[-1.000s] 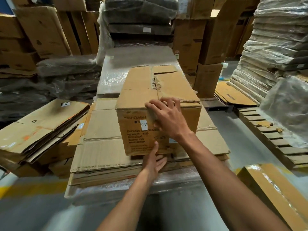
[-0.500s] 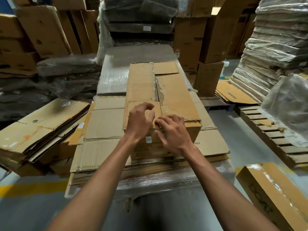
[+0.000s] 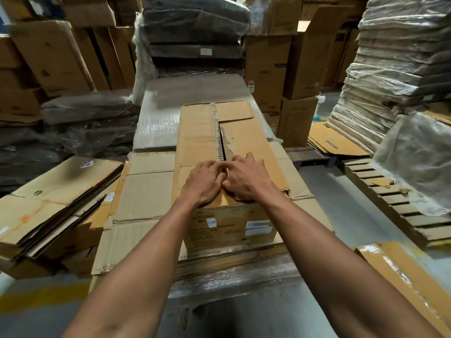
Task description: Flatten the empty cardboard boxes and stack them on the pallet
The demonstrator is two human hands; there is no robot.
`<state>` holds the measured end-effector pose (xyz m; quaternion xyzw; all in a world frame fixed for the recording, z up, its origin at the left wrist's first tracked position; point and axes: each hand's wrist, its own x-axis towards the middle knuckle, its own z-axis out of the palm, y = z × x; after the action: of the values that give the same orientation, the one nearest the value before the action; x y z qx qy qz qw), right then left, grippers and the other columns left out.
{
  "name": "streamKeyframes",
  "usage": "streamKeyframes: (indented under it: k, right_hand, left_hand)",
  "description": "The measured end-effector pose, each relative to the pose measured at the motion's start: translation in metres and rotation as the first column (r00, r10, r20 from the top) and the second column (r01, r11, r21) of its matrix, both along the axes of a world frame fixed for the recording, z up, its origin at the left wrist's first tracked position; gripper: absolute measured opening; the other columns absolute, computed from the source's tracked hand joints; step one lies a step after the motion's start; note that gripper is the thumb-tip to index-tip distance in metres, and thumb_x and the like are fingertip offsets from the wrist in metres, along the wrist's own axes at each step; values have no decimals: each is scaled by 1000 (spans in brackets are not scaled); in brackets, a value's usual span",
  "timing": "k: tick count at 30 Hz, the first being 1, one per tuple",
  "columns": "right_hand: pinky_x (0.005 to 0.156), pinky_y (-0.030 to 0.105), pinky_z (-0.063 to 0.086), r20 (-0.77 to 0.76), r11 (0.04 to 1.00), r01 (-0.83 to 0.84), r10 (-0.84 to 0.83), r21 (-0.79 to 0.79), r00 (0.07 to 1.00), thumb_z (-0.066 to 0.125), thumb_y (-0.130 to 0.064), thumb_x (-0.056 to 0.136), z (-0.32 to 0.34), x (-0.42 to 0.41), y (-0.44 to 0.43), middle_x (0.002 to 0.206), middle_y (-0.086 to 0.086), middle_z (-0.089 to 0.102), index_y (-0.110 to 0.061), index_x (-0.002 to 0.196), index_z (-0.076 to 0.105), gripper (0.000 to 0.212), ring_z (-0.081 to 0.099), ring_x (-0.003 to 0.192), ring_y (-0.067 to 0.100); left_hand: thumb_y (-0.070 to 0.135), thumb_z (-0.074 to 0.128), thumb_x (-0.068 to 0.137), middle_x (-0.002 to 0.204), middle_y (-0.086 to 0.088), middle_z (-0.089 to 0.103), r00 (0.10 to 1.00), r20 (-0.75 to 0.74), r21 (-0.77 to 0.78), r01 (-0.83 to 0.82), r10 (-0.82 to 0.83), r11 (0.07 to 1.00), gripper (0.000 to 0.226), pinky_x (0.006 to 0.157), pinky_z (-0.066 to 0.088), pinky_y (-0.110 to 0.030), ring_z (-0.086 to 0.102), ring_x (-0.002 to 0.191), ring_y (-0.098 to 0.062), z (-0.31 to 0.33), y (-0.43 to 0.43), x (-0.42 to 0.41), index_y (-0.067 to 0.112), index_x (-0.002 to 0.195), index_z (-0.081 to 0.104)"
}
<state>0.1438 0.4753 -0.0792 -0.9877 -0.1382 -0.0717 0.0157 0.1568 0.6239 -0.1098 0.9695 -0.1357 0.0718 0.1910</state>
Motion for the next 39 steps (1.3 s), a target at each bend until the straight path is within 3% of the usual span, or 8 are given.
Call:
streamKeyframes:
  k: [8, 12, 16, 21, 28, 34, 37, 39]
  right_hand:
    - [75, 41, 44, -20, 996, 25, -26, -90, 999, 56, -39, 98, 34, 15, 7, 125, 10, 48, -23, 125, 57, 32, 59, 103, 34]
    - [83, 47, 57, -51, 997, 62, -64, -36, 997, 52, -23, 101, 40, 20, 17, 118, 11, 59, -16, 117, 65, 22, 59, 91, 29]
    - [68, 39, 50, -1, 999, 30, -30, -43, 1000, 53, -17, 101, 52, 19, 7, 100, 7, 64, -12, 107, 69, 18, 58, 81, 26]
    - [72, 35, 55, -120, 998, -63, 59, -30, 991, 60, -22, 100, 83, 25, -19, 110, 8, 64, -17, 116, 69, 20, 62, 87, 24]
    - [60, 31, 62, -341, 987, -16, 70, 157, 937, 56, -22, 104, 118, 43, -56, 111, 4, 57, -27, 114, 64, 15, 65, 95, 26]
    - [81, 41, 57, -505, 943, 73, 107, 324, 856, 54, -13, 104, 130, 47, -67, 86, 0, 63, -15, 114, 68, 18, 63, 87, 26]
    - [81, 45, 63, -474, 988, -35, 103, 150, 875, 58, -15, 101, 112, 51, -48, 104, 6, 64, -22, 118, 71, 23, 68, 94, 29]
    - [79, 41, 63, -424, 979, -184, 130, -90, 896, 60, -29, 99, 88, 46, -29, 112, 3, 66, -34, 123, 68, 26, 69, 93, 24]
  left_hand:
    - [45, 55, 95, 152, -4, 38, 986, -138, 115, -75, 91, 990, 57, 114, 22, -49, 25, 142, -29, 18, -10, 13, 37, 151, 43]
    - [39, 62, 90, 143, -11, 46, 949, -271, 131, -127, 159, 983, 49, 113, 22, -57, 32, 137, -37, 30, -28, 21, 27, 137, 54]
    - [27, 64, 82, 102, -1, 66, 924, -374, -122, -135, 81, 983, 9, 110, 37, -57, 57, 110, -30, 41, -34, 26, 27, 91, 63]
    - [25, 90, 69, 96, 1, 70, 903, -393, -311, -308, 173, 899, 36, 112, 27, -47, 56, 108, -24, 49, -34, 16, 18, 100, 71]
    - [35, 90, 65, 89, 2, 66, 965, -51, -345, -260, 258, 902, 41, 88, 18, -36, 55, 97, -21, 74, -44, -28, 22, 94, 65]
    - [31, 86, 74, 85, 6, 68, 917, 378, -129, -85, 128, 988, 33, 83, 34, -32, 63, 76, -14, 83, -56, -93, 23, 97, 64]
    - [11, 81, 77, 86, -2, 71, 840, 538, -12, 94, -73, 996, 24, 60, 58, -34, 68, 65, -20, 82, -70, -132, 13, 98, 69]
    - [10, 72, 88, 100, -6, 73, 893, 429, 98, 100, -133, 990, 24, 67, 64, -40, 73, 77, -24, 84, -74, -153, 11, 112, 70]
